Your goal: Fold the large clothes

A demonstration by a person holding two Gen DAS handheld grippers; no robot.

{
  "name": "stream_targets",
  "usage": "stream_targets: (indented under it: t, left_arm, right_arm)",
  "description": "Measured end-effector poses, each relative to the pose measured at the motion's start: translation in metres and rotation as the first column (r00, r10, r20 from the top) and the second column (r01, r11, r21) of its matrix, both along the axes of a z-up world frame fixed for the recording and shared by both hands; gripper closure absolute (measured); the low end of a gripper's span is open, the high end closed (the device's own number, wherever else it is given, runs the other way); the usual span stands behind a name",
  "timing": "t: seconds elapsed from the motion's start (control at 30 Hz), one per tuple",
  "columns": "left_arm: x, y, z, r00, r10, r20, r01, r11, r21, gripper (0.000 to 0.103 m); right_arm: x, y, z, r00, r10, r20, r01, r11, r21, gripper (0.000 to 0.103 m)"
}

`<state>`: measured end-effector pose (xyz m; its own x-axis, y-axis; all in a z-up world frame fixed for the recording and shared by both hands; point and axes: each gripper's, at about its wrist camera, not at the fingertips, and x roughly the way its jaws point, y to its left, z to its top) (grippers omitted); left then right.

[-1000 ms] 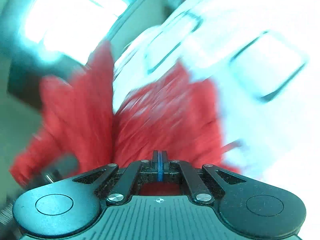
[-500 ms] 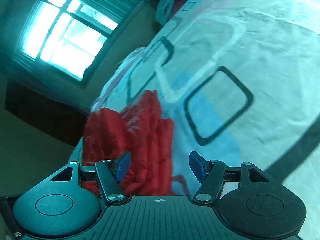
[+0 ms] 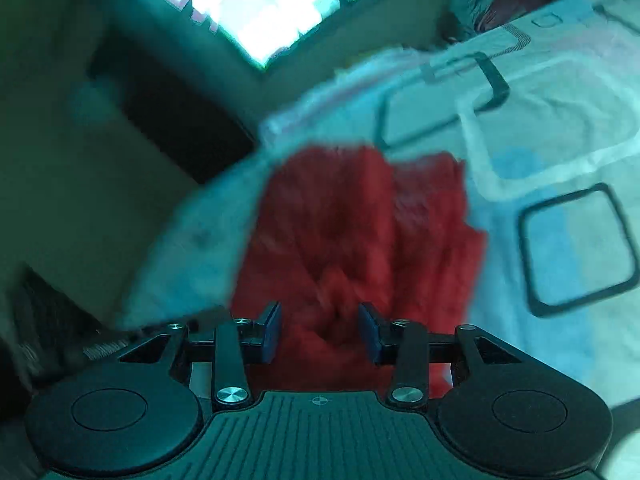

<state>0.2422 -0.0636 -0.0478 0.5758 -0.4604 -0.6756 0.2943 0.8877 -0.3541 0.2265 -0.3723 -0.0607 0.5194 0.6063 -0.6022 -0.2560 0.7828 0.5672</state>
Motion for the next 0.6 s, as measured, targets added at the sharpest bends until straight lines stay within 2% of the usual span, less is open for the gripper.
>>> stream_targets:
  t: [0.03,0.07,0.13,0.2,0.23,0.3,0.33,0.37,0.4,0.5,0.6]
  left_arm:
    - [-0.004,0.000,-0.006,1.000,-0.020,-0.001,0.020,1.000,0.006,0.051]
    - [-0.005,-0.002,-0.013,0.999,-0.034,-0.003,0.034,0.999,0.014,0.051]
    - [-0.009,-0.009,-0.027,0.999,-0.053,-0.014,0.053,0.998,0.025,0.051]
    - [-0.007,-0.014,-0.030,0.997,-0.073,-0.019,0.074,0.997,0.036,0.051]
    - [-0.007,-0.015,-0.024,0.995,-0.094,-0.014,0.095,0.995,0.038,0.051]
    - [-0.009,-0.005,-0.005,0.992,-0.120,0.033,0.120,0.992,-0.023,0.051]
    - [-0.008,0.004,0.005,0.991,-0.116,0.070,0.119,0.992,-0.051,0.051]
    - [-0.003,0.013,0.012,0.990,-0.103,0.100,0.109,0.992,-0.062,0.051]
    - [0.003,0.024,0.018,0.988,-0.080,0.130,0.089,0.994,-0.064,0.051]
    - [0.035,0.056,0.023,0.987,0.004,0.162,0.006,0.998,-0.061,0.051]
    - [0.075,0.076,0.021,0.986,0.061,0.156,-0.046,0.994,-0.098,0.051]
  right_arm:
    - [-0.004,0.003,-0.007,1.000,-0.002,-0.018,0.001,0.999,-0.046,0.063]
    - [-0.008,0.006,-0.015,0.999,-0.007,-0.042,0.004,0.996,-0.086,0.070]
    - [-0.015,0.011,-0.034,0.996,-0.026,-0.090,0.013,0.991,-0.136,0.071]
    - [-0.019,0.011,-0.044,0.992,-0.042,-0.123,0.023,0.989,-0.147,0.071]
    - [-0.022,0.008,-0.040,0.992,-0.058,-0.112,0.042,0.989,-0.139,0.071]
    - [-0.028,0.001,-0.021,0.992,-0.115,-0.044,0.108,0.985,-0.132,0.070]
    - [-0.028,-0.002,-0.011,0.991,-0.136,-0.010,0.134,0.982,-0.135,0.063]
    - [-0.026,-0.005,-0.002,0.987,-0.156,0.025,0.158,0.978,-0.140,0.045]
    - [-0.022,-0.006,0.008,0.984,-0.167,0.065,0.175,0.976,-0.133,0.040]
    - [0.008,-0.007,0.023,0.974,-0.194,0.116,0.206,0.973,-0.102,0.040]
    - [0.046,0.002,0.034,0.972,-0.190,0.140,0.202,0.977,-0.074,0.041]
